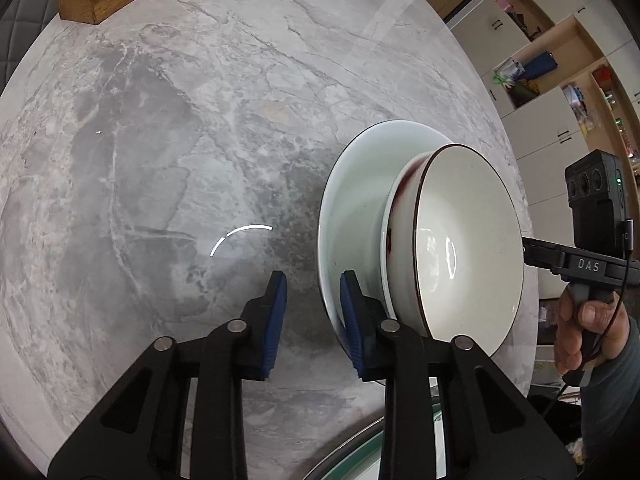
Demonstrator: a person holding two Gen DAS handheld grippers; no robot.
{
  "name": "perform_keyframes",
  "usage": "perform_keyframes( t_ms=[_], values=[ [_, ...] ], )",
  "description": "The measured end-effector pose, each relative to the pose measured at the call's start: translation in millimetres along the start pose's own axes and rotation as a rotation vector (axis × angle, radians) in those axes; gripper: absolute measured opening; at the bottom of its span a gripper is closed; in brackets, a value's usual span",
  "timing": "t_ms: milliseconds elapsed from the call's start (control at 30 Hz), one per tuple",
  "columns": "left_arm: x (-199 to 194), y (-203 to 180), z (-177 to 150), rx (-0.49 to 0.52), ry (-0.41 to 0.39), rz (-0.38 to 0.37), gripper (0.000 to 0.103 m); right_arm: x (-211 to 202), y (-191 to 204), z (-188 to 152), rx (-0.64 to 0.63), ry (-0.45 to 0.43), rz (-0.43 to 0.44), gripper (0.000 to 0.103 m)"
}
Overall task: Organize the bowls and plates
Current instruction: 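Grip the rim of the nested bowl stack with both grippers and lift, then carry the bowl stack with both grippers and lower it onto the teal plates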
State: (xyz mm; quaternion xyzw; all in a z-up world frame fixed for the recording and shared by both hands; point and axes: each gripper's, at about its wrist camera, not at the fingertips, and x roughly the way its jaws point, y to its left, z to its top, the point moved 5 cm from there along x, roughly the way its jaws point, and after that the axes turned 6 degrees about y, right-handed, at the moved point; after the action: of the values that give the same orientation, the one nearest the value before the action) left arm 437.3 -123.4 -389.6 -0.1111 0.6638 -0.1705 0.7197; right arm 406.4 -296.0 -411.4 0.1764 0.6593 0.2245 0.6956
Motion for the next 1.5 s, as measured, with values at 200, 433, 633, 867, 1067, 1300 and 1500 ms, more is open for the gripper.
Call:
perform_keyframes(
  t_ms=[200, 433, 633, 867, 1067, 1300, 1500],
  values=[
    [0, 0, 2, -0.039, -0.023, 0.005, 0.021, 3, 12, 1, -0.035, 0.0, 0.025, 0.015],
    [2, -7, -1, -0.052, -0.03, -0.001, 0.009, 4, 14, 1, -0.024, 0.016, 0.011, 0.015],
    [3, -17, -4, -0.05, -0.042, 0.044, 0.007, 4, 15, -1, -0.003, 0.0, 0.0, 0.014],
    [-2, -17, -5, -0.045, -0.042, 0.054, 0.007, 1, 19, -4, -0.007, -0.009, -0.022, 0.014],
    [-21, -23, -6, -0.02, -0.078, 0.072, 0.007, -9, 28, -5, -0.021, -0.019, -0.034, 0.014],
    [-49, -35, -13, 0.006, -0.105, 0.081, 0.007, -28, 44, -13, -0.031, -0.044, -0.043, 0.014],
    [-78, -46, -28, 0.015, -0.126, 0.078, 0.007, -51, 66, -26, -0.054, -0.069, -0.05, 0.014]
  ],
)
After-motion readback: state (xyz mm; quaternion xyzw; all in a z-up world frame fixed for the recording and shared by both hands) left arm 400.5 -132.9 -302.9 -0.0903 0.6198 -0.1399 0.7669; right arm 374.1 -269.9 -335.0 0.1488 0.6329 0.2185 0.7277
